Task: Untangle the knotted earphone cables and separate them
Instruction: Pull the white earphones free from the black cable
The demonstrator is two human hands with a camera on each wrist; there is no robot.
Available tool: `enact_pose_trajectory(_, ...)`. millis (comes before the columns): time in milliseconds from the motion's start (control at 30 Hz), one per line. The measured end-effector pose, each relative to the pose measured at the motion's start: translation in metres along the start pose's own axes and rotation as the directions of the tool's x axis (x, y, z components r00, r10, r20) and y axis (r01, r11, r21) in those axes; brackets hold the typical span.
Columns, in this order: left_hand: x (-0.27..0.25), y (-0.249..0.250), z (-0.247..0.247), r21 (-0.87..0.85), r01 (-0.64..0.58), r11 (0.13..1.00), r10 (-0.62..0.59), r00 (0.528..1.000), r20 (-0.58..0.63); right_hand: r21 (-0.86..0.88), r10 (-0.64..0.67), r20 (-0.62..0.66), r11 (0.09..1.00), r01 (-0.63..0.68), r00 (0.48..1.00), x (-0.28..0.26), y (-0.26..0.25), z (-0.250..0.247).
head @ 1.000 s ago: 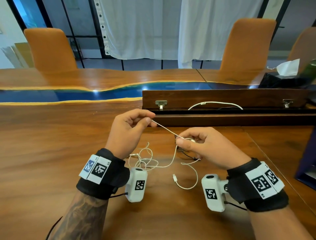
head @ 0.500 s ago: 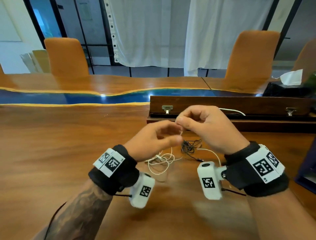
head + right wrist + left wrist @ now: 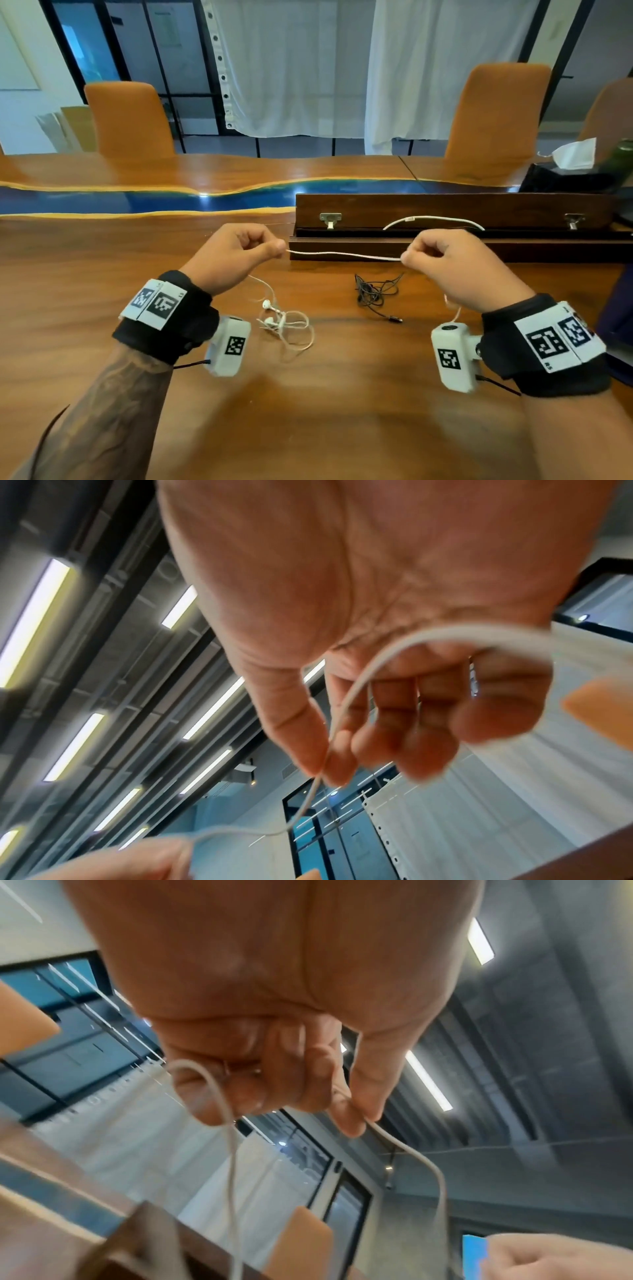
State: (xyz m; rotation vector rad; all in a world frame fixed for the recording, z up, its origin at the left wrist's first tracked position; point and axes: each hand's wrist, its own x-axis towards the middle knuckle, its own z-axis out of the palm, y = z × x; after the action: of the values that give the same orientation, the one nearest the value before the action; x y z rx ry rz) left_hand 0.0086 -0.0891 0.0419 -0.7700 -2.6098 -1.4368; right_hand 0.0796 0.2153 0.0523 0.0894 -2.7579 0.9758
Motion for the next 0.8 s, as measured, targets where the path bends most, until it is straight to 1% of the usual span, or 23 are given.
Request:
enact_pose_trajectory(67, 0.004, 0.014, 0.007, -0.053, -0.064, 0.997, 0.065, 0.998, 0.017, 0.004, -0.045, 0.084, 0.999, 0.045, 0.995, 0.000, -0.008, 0.011)
enact_pose_trajectory(167, 0.010, 0.045, 0.031, -0.076, -0.194, 0.978, 0.199, 0.978, 0.066, 0.101, -0.167, 0.105, 0.982, 0.157, 0.980, 0.004, -0.030, 0.031)
enact_pose_trajectory(233, 0.015, 0.058, 0.041, -0.134, -0.243, 0.961, 0.254, 0.965, 0.070, 0.200, -0.251, 0.053, 0.951, 0.236, 0.966, 0.008, -0.045, 0.038)
enact_pose_trajectory(267, 0.017, 0.061, 0.042, -0.167, -0.251, 0.953, 0.265, 0.962, 0.063, 0.235, -0.279, 0.003, 0.933, 0.271, 0.960, 0.009, -0.050, 0.038)
enact_pose_trajectory(333, 0.018, 0.064, 0.039, -0.200, -0.242, 0.949, 0.253, 0.967, 0.031, 0.268, -0.306, -0.079, 0.910, 0.316, 0.949, 0.010, -0.054, 0.033)
enact_pose_trajectory(400, 0.018, 0.062, 0.032, -0.186, -0.221, 0.957, 0.227, 0.974, 0.007, 0.311, -0.316, -0.091, 0.892, 0.328, 0.945, 0.008, -0.057, 0.024)
enact_pose_trajectory(467, 0.017, 0.055, 0.025, -0.164, -0.184, 0.969, 0.191, 0.981, 0.026, 0.308, -0.290, -0.123, 0.898, 0.315, 0.949, 0.007, -0.053, 0.015)
enact_pose_trajectory(533, 0.015, 0.048, 0.020, -0.131, -0.141, 0.981, 0.153, 0.984, 0.086, 0.306, -0.228, -0.195, 0.910, 0.280, 0.954, 0.009, -0.045, 0.007)
enact_pose_trajectory(600, 0.013, 0.038, 0.017, -0.022, -0.145, 0.989, 0.147, 0.980, 0.135, 0.375, -0.136, -0.287, 0.895, 0.242, 0.948, 0.010, -0.036, -0.003)
enact_pose_trajectory(633, 0.012, 0.033, 0.015, 0.034, -0.153, 0.988, 0.147, 0.979, 0.139, 0.414, -0.077, -0.338, 0.883, 0.221, 0.938, 0.010, -0.032, -0.008)
enact_pose_trajectory(700, 0.009, 0.017, 0.008, 0.117, -0.131, 0.984, 0.118, 0.987, 0.110, 0.494, 0.037, -0.411, 0.849, 0.189, 0.911, 0.010, -0.023, -0.021)
enact_pose_trajectory(767, 0.007, -0.001, -0.002, 0.159, -0.063, 0.985, 0.057, 0.997, 0.042, 0.556, 0.105, -0.423, 0.814, 0.166, 0.900, 0.009, -0.014, -0.033)
enact_pose_trajectory(800, 0.006, -0.009, -0.008, 0.144, -0.026, 0.989, 0.027, 1.000, -0.003, 0.557, 0.118, -0.408, 0.818, 0.145, 0.906, 0.008, -0.010, -0.037)
